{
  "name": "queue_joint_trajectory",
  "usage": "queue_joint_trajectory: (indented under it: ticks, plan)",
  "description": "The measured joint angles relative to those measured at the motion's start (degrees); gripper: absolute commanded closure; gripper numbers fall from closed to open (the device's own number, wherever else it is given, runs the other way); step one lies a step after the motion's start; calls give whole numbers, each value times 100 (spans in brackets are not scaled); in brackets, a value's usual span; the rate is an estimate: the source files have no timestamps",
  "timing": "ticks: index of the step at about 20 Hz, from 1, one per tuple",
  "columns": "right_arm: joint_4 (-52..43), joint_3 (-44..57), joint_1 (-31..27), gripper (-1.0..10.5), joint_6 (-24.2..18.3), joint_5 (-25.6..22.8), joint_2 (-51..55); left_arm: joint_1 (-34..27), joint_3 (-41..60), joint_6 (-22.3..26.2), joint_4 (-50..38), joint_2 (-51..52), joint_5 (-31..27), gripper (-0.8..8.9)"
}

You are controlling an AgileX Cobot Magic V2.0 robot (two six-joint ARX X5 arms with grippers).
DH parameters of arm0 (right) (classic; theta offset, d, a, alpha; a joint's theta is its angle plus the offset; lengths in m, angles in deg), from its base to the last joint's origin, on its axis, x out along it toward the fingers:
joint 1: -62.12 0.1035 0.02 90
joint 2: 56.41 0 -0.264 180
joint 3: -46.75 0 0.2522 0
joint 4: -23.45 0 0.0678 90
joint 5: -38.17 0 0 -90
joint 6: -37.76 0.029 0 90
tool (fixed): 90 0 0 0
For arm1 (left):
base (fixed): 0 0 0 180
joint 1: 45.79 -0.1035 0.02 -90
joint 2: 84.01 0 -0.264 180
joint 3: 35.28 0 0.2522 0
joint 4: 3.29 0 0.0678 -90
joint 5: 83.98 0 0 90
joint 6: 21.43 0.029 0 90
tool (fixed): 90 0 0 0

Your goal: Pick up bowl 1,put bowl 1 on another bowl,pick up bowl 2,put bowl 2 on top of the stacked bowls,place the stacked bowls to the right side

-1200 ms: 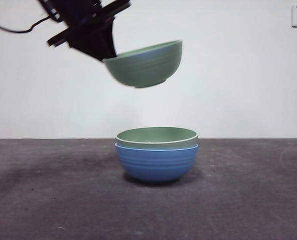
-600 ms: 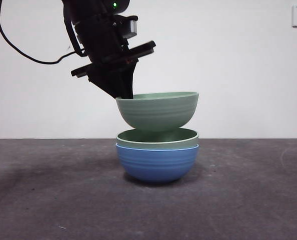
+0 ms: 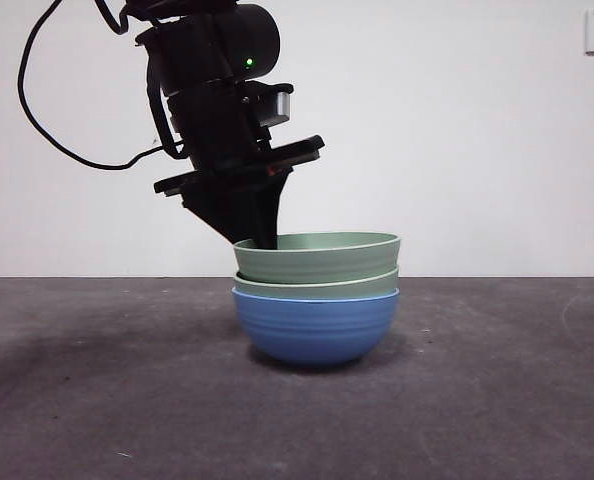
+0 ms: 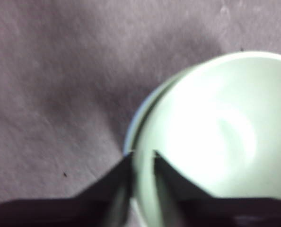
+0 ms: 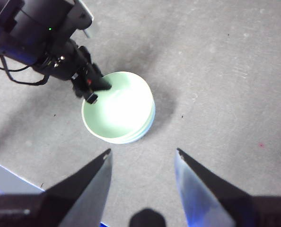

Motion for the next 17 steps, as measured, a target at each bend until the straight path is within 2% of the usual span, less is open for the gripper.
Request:
queue_joint_trajectory:
  ticks: [6,10,15,17]
  plan:
    - [7,0,0,724,0,0,-11,31,-70,4,238,2,52,459]
    - [61,-2,0,724,0,0,-11,33,-474,26,555,142,52,459]
    - [59,-2,0,709,0,0,-122,15,-1425,140,1624,192,31,459]
    - [31,-2,0,563,0,0,-328,9,-1775,238,1906,293,13,459]
